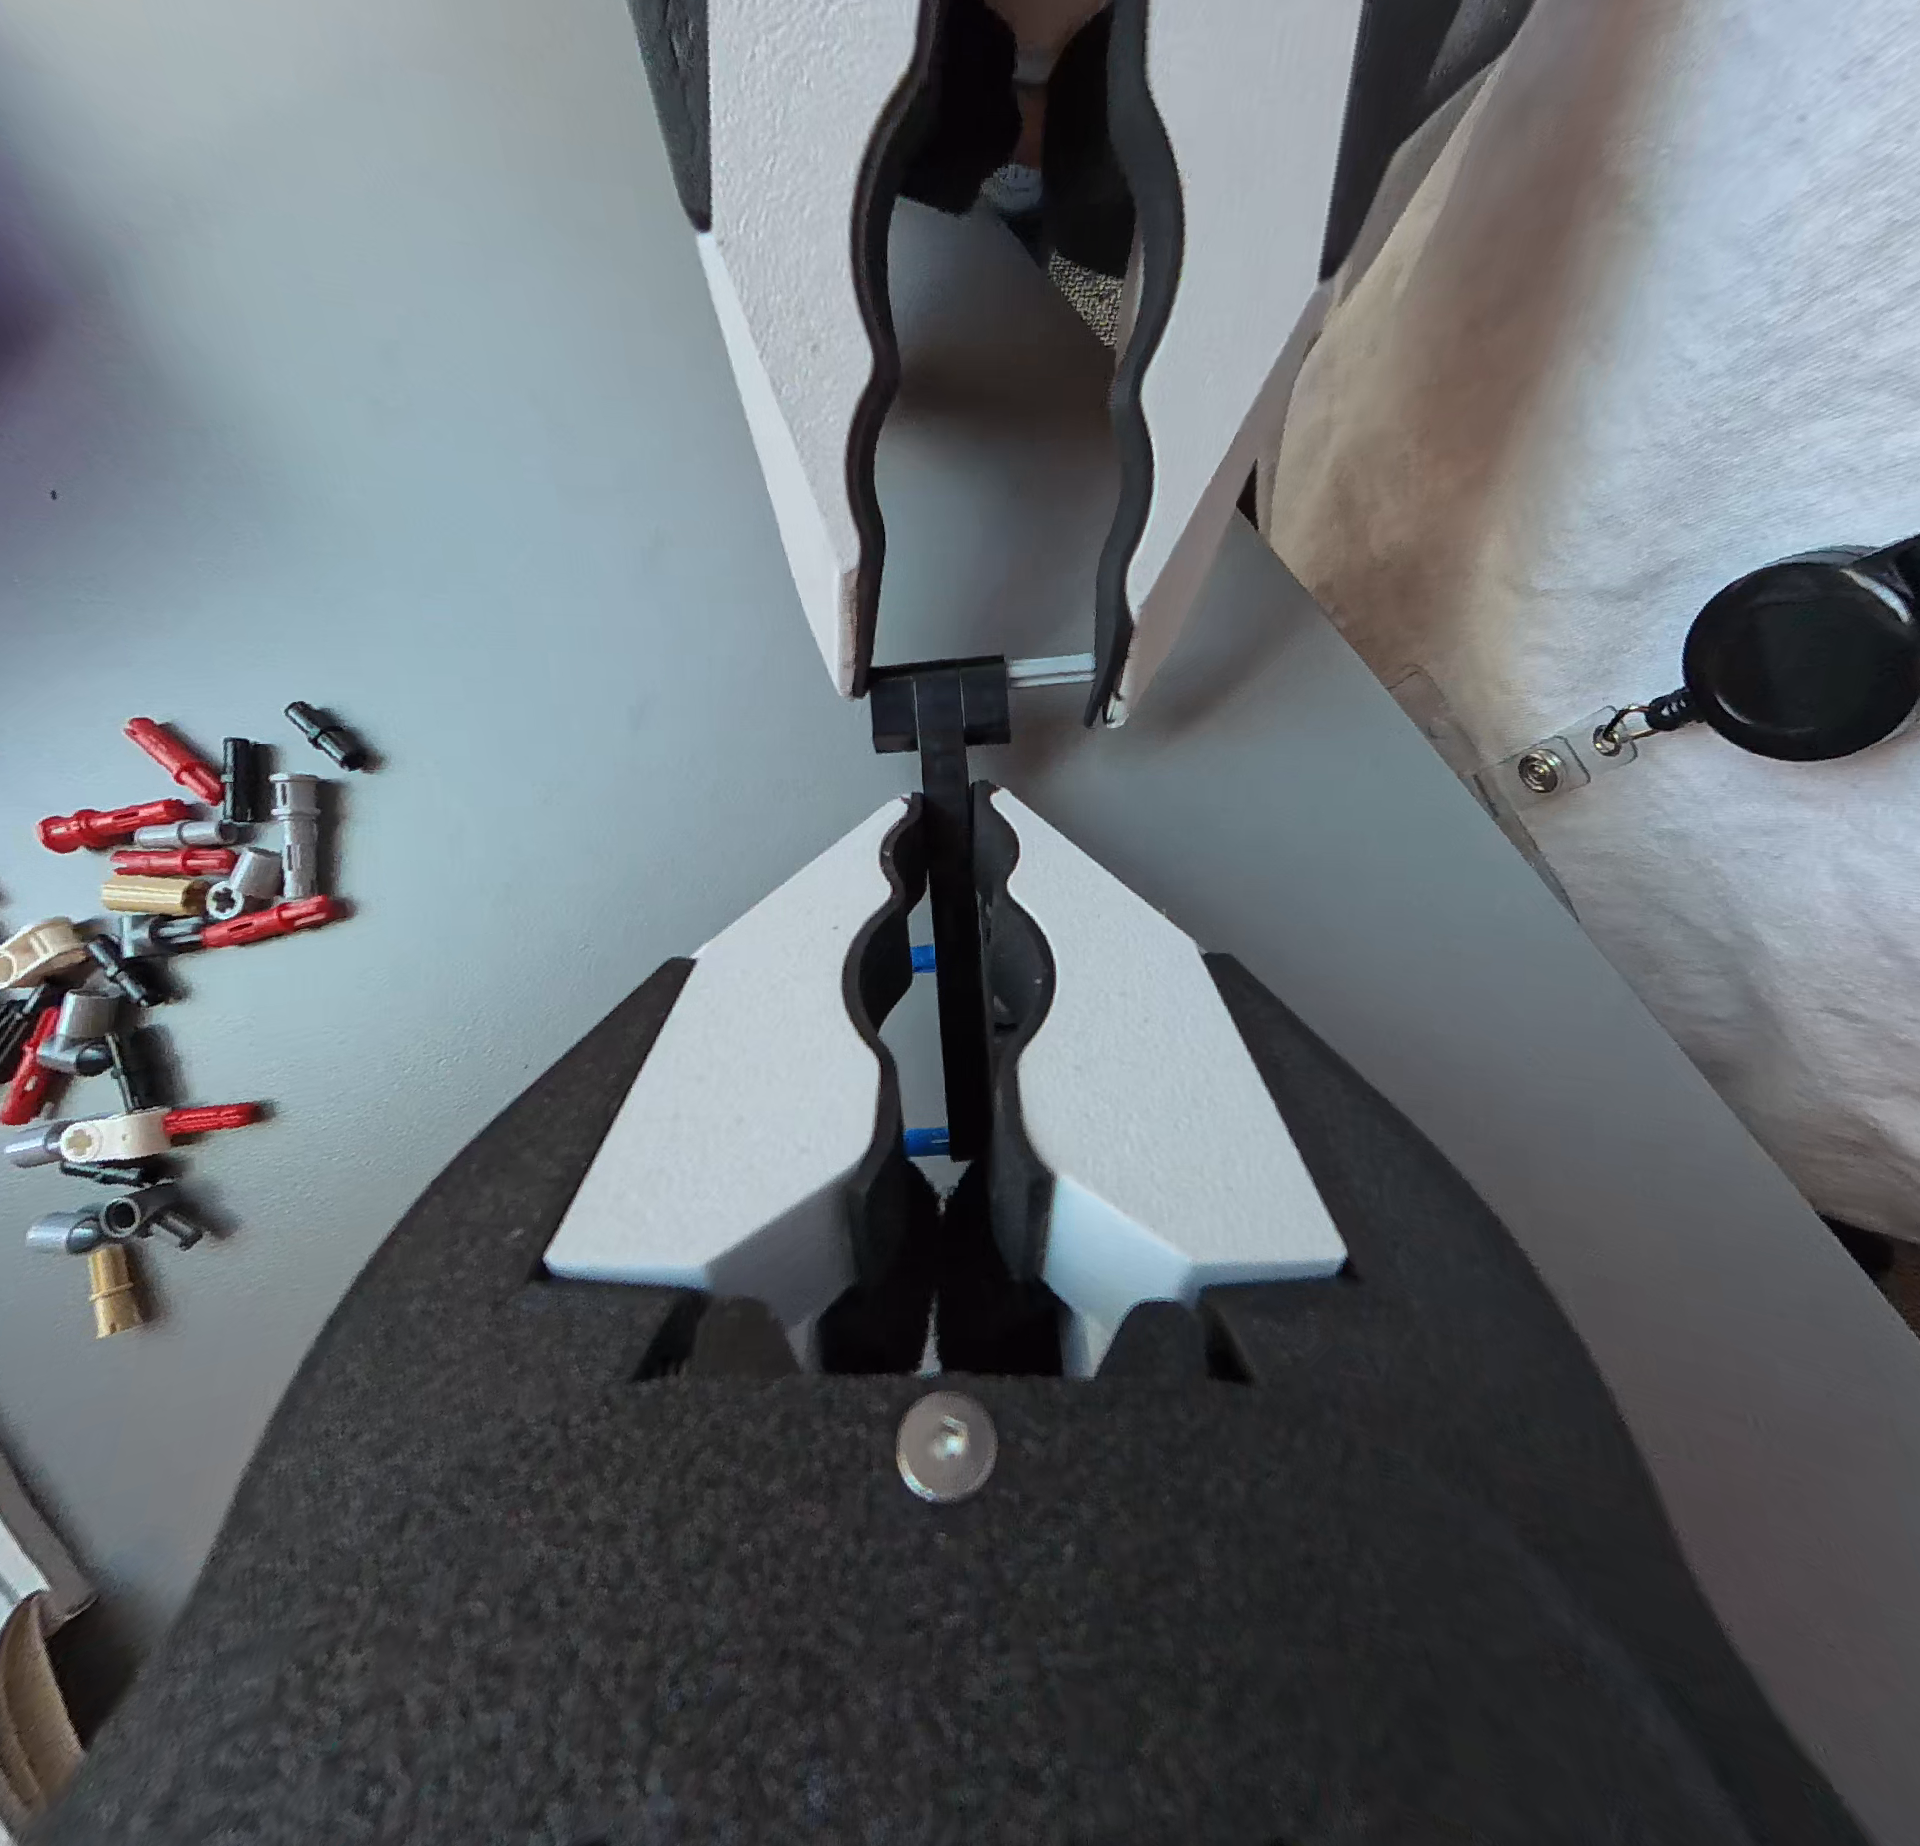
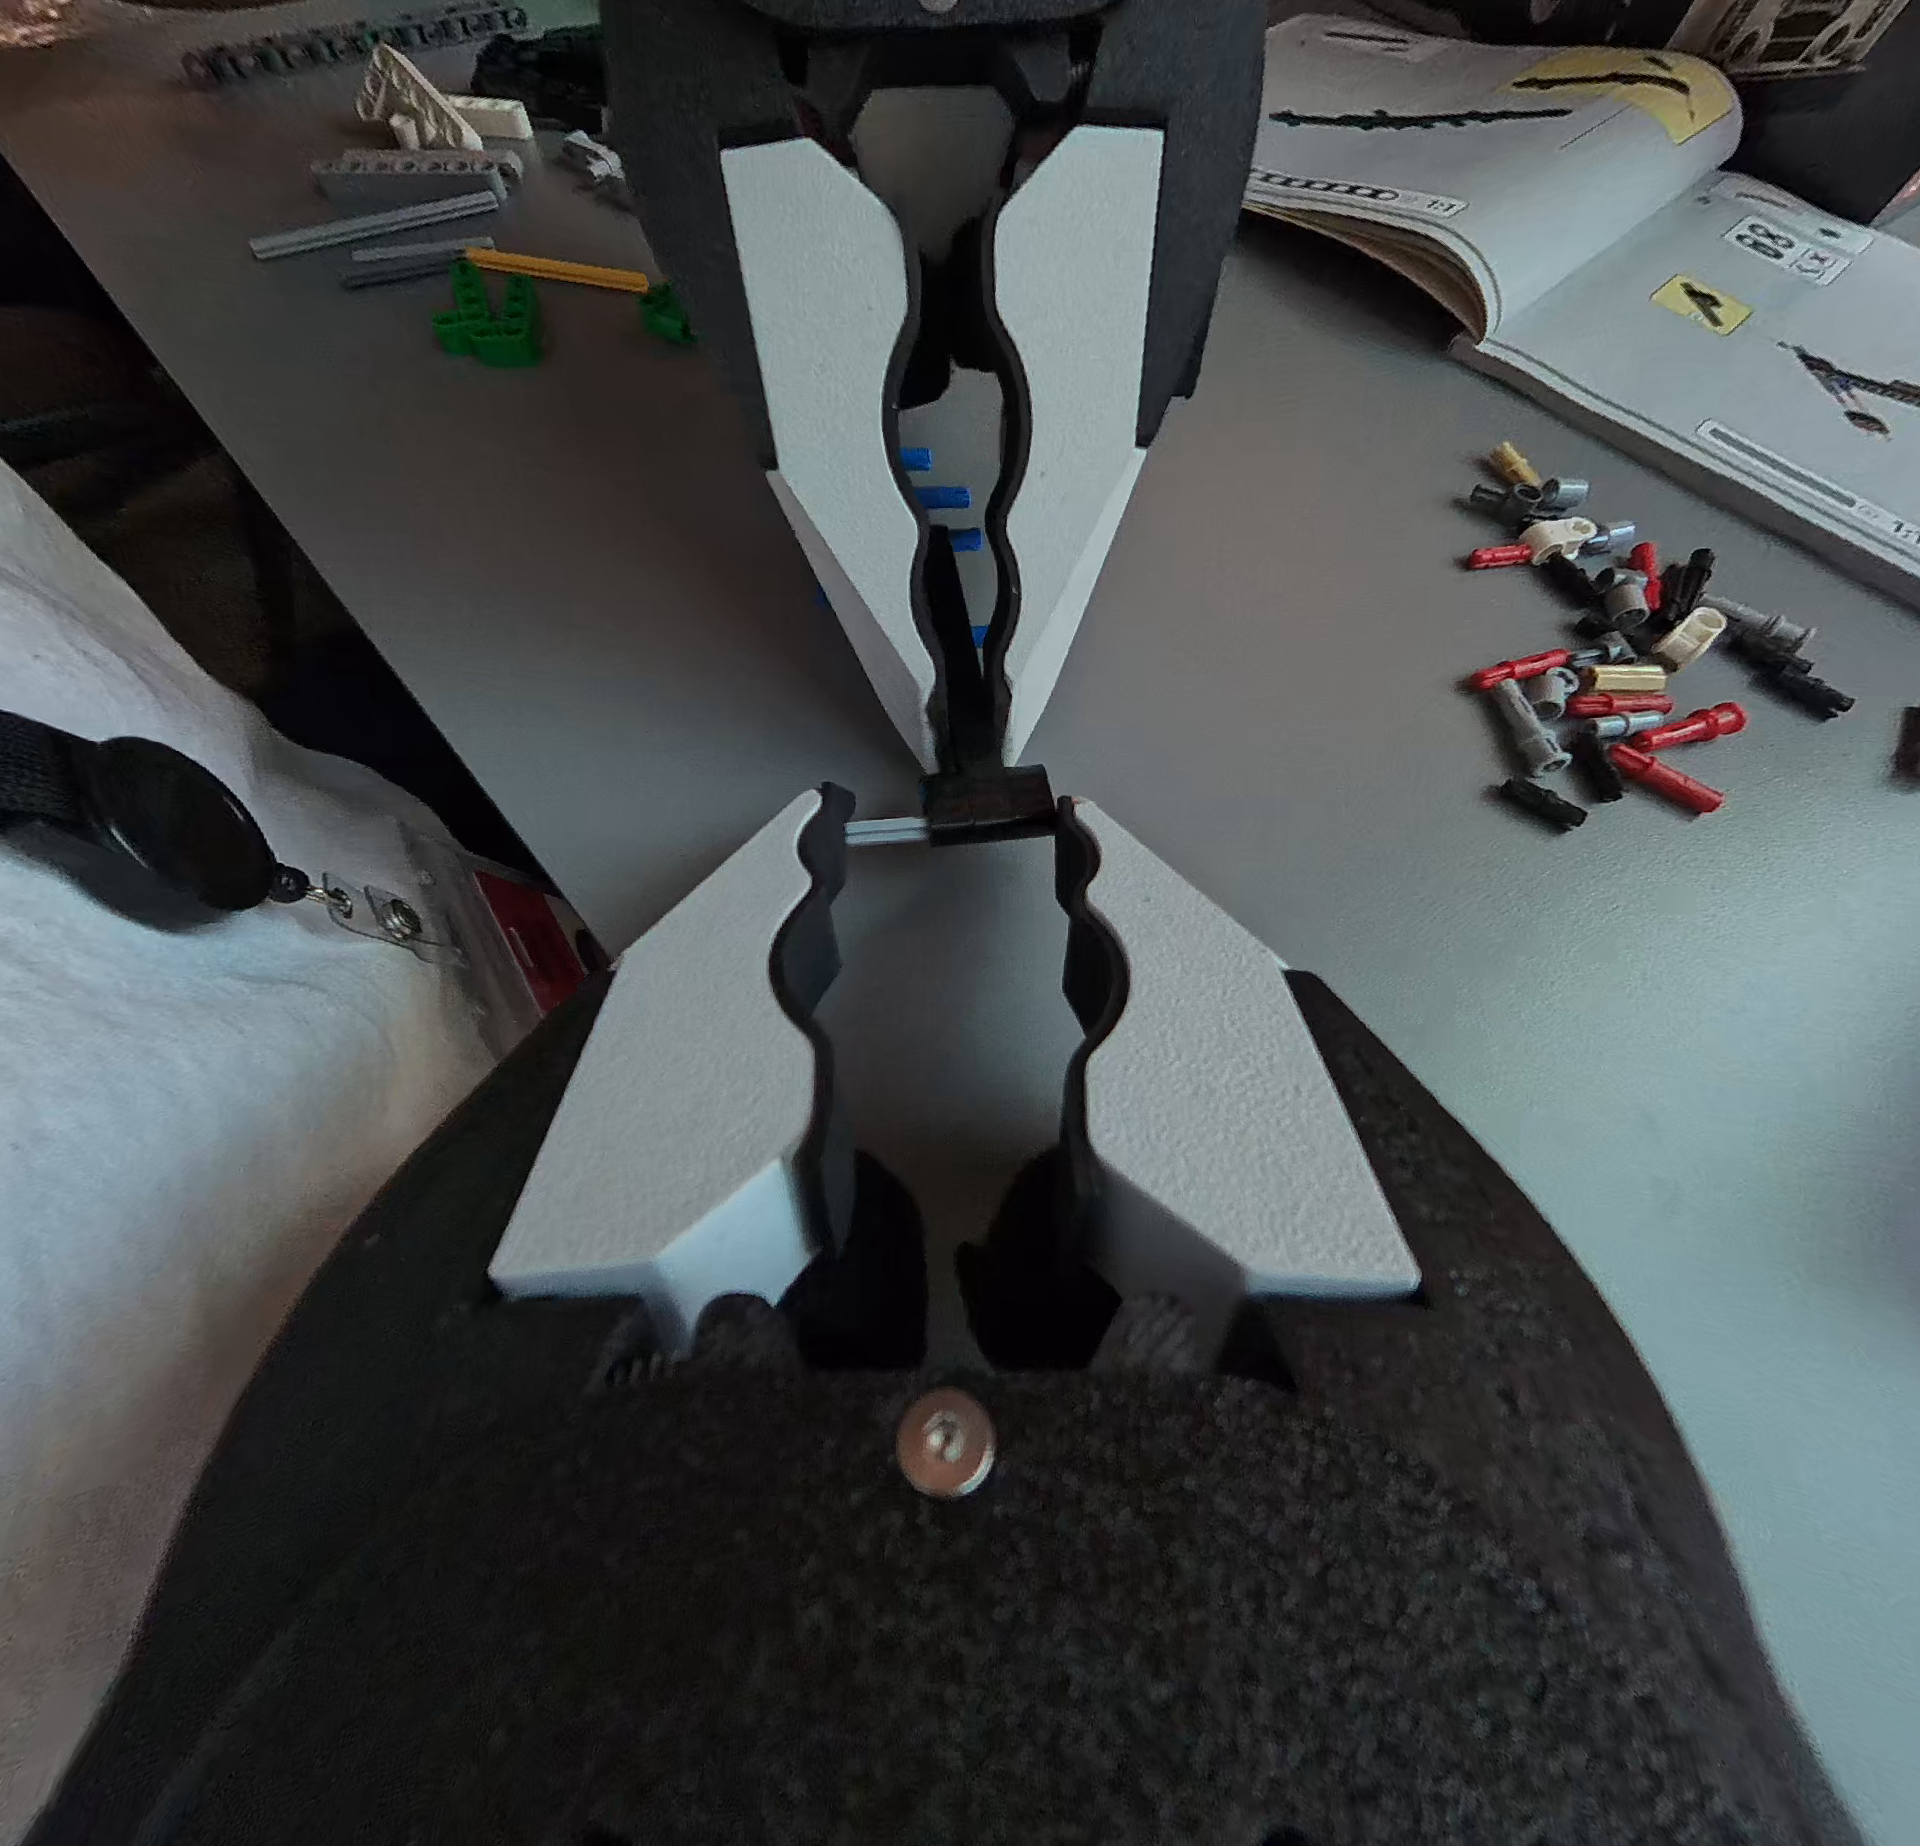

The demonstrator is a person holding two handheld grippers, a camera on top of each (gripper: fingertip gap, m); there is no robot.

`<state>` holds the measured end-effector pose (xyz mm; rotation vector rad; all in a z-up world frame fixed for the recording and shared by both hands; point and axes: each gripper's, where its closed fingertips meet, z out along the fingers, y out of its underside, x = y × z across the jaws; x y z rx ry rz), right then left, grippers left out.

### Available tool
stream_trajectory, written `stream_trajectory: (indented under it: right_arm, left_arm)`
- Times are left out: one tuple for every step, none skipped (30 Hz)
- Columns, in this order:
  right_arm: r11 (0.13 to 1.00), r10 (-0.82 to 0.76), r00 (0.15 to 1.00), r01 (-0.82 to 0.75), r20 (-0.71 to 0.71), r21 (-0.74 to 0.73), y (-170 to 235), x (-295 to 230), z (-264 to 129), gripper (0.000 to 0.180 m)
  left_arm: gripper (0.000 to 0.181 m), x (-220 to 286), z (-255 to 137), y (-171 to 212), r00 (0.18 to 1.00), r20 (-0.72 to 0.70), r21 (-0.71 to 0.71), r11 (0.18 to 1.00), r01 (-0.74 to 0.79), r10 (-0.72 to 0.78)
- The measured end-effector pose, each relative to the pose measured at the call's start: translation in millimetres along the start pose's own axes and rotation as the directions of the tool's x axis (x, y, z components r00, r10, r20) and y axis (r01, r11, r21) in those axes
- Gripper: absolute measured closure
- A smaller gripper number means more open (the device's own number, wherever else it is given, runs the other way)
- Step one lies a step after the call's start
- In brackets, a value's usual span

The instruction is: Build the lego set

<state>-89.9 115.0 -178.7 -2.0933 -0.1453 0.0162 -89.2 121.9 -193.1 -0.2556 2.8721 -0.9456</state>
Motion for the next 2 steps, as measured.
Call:
stream_trajectory:
  right_arm:
    - [1.000, 0.008, 1.000, -0.008, 0.005, 0.007, -0.3, -0.2, -0.2, 0.140]
    - [1.000, 0.008, 1.000, -0.009, 0.006, 0.013, -0.4, -0.6, -0.6, 0.141]
  left_arm:
    - [0.174, 0.4, 0.1, -0.1, 1.000, 0.004, 0.002, 1.000, -0.001, 0.001]
    - [0.174, 1.5, 0.4, -0.6, 1.000, 0.003, 0.006, 1.000, 0.000, 0.000]
